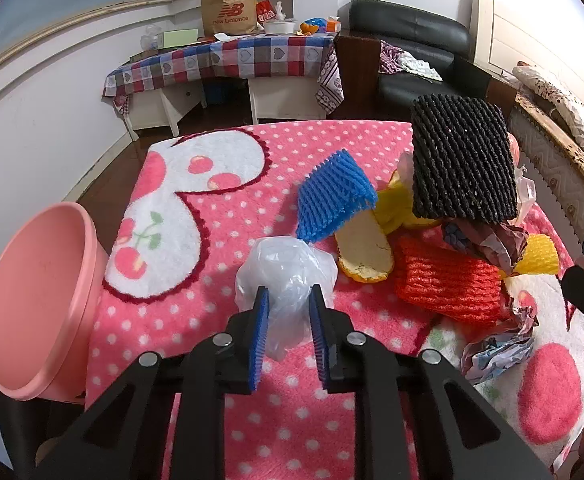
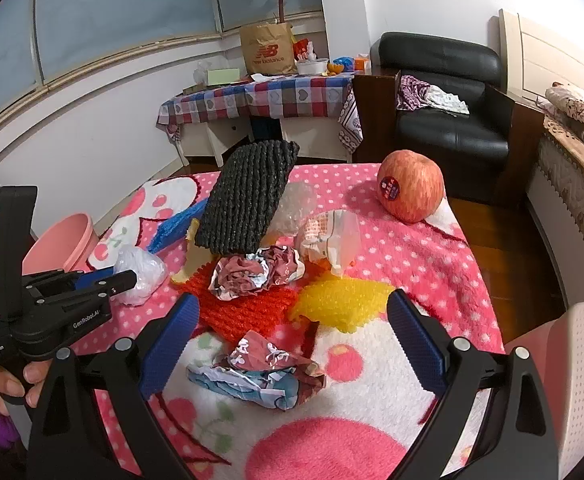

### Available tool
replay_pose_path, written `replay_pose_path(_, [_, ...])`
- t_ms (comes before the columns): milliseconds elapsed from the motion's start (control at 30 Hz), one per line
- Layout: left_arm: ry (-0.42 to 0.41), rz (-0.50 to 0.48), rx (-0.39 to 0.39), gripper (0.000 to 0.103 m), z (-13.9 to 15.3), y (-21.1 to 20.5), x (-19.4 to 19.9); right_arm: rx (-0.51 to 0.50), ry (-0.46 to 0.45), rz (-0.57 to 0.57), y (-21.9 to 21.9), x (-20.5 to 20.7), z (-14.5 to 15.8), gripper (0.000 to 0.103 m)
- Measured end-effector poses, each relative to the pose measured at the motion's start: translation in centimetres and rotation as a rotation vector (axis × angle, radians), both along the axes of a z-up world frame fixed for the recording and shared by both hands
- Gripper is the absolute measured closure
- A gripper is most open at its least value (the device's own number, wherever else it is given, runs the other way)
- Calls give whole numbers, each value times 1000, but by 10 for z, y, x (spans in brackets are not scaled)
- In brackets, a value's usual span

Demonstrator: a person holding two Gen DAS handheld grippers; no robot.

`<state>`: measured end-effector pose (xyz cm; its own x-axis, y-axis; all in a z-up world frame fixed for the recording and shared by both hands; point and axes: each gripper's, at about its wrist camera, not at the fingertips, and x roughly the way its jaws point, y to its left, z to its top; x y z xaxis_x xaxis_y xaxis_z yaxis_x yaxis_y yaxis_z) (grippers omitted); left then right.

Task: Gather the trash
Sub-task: 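Close the left tool on the white plastic bag, then carry white bag to bucket with left tool while right tool grasps black foam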

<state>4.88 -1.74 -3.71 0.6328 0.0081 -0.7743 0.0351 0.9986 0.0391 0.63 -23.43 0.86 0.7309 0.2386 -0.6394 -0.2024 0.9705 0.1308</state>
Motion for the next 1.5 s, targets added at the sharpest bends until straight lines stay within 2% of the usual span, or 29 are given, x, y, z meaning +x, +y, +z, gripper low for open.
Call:
replay_pose_path(200, [-21, -17, -13, 88, 4, 1, -9, 10, -30, 18, -9, 7, 9, 8])
replay_pose_path(500, [-69, -46, -63, 89, 19, 8, -26, 106, -42, 59, -22, 29, 25, 10])
replay_pose_path(533, [-74, -49, -68, 89, 19, 10, -28, 118, -43, 69, -22, 33, 27, 16])
replay_pose_path(700, [-99, -66, -87, 89, 28, 11, -38, 172, 1, 105, -15, 50, 27, 26])
replay_pose_path(867, [-119, -67, -92, 89, 34, 15, -45, 210, 83, 122, -10, 64, 13, 44])
replay_pose_path(967, [-125, -62, -97, 89, 36, 18, -48, 217, 109, 119, -5, 71, 6, 50])
replay_pose_path(1067, [-130, -54, -100, 89, 38, 21, -51, 243, 137, 119, -3, 78, 0, 73])
replay_pose_path(1167, [-139, -49, -106, 89, 40, 24, -54, 245, 141, 119, -1, 78, -2, 88])
replay_pose_path(1233, [-147, -47, -110, 89, 42, 26, -56, 242, 126, 116, 0, 75, 0, 92])
replay_pose_path(1500, [-201, -17, -139, 89, 56, 44, -66, 251, 32, 158, 11, 58, 31, 92])
